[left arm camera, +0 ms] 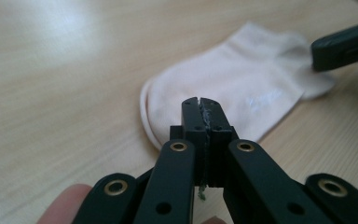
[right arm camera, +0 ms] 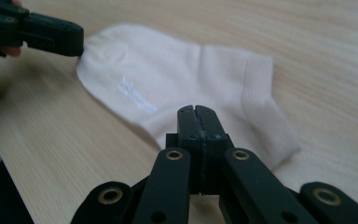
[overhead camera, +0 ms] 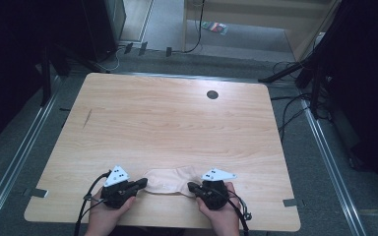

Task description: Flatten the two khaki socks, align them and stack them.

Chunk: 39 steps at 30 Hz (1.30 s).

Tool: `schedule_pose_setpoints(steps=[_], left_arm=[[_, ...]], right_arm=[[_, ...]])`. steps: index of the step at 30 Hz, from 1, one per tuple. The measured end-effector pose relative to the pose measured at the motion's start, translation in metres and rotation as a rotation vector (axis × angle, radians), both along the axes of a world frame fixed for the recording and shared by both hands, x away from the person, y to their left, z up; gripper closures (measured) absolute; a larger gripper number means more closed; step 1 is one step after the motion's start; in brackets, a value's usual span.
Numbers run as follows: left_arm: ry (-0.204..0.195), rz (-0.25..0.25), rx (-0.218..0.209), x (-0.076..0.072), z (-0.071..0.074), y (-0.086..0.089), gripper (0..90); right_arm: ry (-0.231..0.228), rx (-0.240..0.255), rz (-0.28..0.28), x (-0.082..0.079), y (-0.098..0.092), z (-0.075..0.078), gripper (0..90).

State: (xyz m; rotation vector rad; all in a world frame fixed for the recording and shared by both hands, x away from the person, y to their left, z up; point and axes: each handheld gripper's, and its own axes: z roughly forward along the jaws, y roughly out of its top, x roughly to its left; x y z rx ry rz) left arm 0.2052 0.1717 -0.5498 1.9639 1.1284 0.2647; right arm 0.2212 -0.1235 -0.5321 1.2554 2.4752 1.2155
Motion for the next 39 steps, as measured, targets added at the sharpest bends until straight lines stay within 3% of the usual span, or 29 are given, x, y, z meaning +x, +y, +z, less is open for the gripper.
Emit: schedule_pose_setpoints(steps=[1,4,7,10,13,14,15,16,18,19,20,21,23,25,27,30,35,39], left_arm=[[0.015,0.002,0.004,0.003,-0.002,-0.001,90.0],[0.005,0.01,0.023,0.004,-0.001,-0.001,90.0],[0.001,0.01,0.007,0.004,-0.001,0.0,90.0],[-0.027,-0.004,-0.069,0.003,0.002,0.005,86.5],[-0.067,0.008,-0.137,0.003,0.007,0.015,86.9],[-0.085,0.013,-0.148,0.004,0.009,0.02,84.8],[-0.102,0.025,-0.164,0.004,0.01,0.024,75.2],[-0.12,0.04,-0.183,0.005,0.012,0.029,75.2],[-0.156,0.074,-0.211,0.005,0.015,0.038,61.5],[-0.162,0.097,-0.236,0.007,0.018,0.044,46.6],[-0.162,0.097,-0.236,0.007,0.018,0.044,36.4],[-0.155,0.098,-0.229,0.009,0.019,0.047,36.4],[-0.149,0.099,-0.204,0.012,0.02,0.052,20.5],[-0.169,0.123,-0.167,0.013,0.022,0.057,10.3],[-0.177,0.135,-0.176,0.014,0.022,0.065,5.3],[-0.168,0.163,-0.197,0.017,0.022,0.079,3.1],[-0.213,0.209,-0.165,0.015,0.023,0.099,3.1],[-0.21,0.256,-0.152,0.018,0.021,0.114,3.1]], right_arm=[[0.03,-0.023,-0.012,0.002,-0.004,-0.005,90.0],[0.034,-0.032,-0.032,0.006,-0.008,-0.009,90.0],[0.036,-0.024,-0.035,0.007,-0.011,-0.008,90.0],[0.013,0.018,-0.019,0.006,-0.012,-0.004,90.0],[-0.047,0.055,-0.039,0.006,-0.018,0.004,90.0],[-0.075,0.069,-0.057,0.007,-0.023,0.007,84.9],[-0.134,0.107,-0.095,0.009,-0.034,0.011,68.7],[-0.134,0.107,-0.095,0.009,-0.034,0.011,68.7],[-0.182,0.153,-0.138,0.011,-0.046,0.015,50.4],[-0.218,0.165,-0.182,0.014,-0.056,0.019,28.8],[-0.218,0.165,-0.182,0.014,-0.056,0.019,28.8],[-0.221,0.164,-0.195,0.016,-0.06,0.02,17.0],[-0.219,0.156,-0.229,0.019,-0.067,0.022,4.9],[-0.238,0.143,-0.273,0.02,-0.075,0.024,1.6],[-0.236,0.151,-0.306,0.021,-0.084,0.025,1.5],[-0.246,0.158,-0.339,0.024,-0.098,0.025,0.0],[-0.245,0.147,-0.4,0.03,-0.122,0.021,0.0],[-0.241,0.152,-0.427,0.033,-0.132,0.017,0.0]])
